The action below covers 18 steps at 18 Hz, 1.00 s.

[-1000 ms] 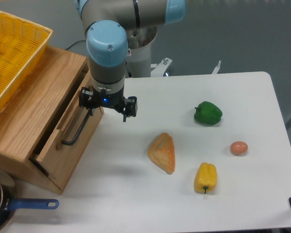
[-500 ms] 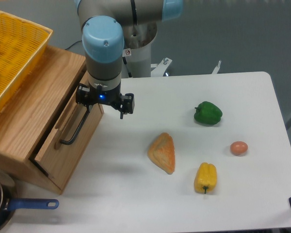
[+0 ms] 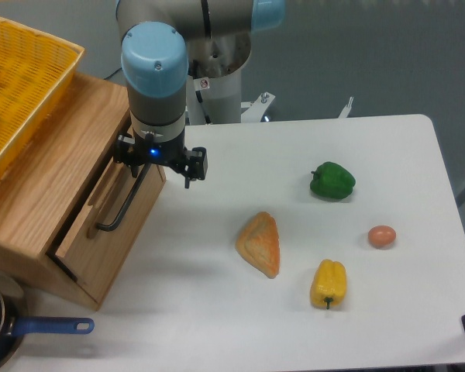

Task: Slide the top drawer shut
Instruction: 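Keep pushing the drawer front until flush with the cabinet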

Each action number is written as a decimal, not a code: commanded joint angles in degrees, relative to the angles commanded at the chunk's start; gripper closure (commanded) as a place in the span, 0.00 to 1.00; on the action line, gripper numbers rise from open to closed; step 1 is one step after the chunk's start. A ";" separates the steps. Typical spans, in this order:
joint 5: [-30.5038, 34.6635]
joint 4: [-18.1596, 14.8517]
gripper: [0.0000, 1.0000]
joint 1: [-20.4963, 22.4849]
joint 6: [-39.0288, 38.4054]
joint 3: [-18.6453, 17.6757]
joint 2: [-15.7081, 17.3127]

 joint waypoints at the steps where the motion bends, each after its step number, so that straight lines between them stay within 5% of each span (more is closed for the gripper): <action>1: 0.00 0.00 0.00 -0.09 0.00 0.00 0.00; 18: -0.79 -0.09 0.00 -0.18 0.79 -0.09 0.09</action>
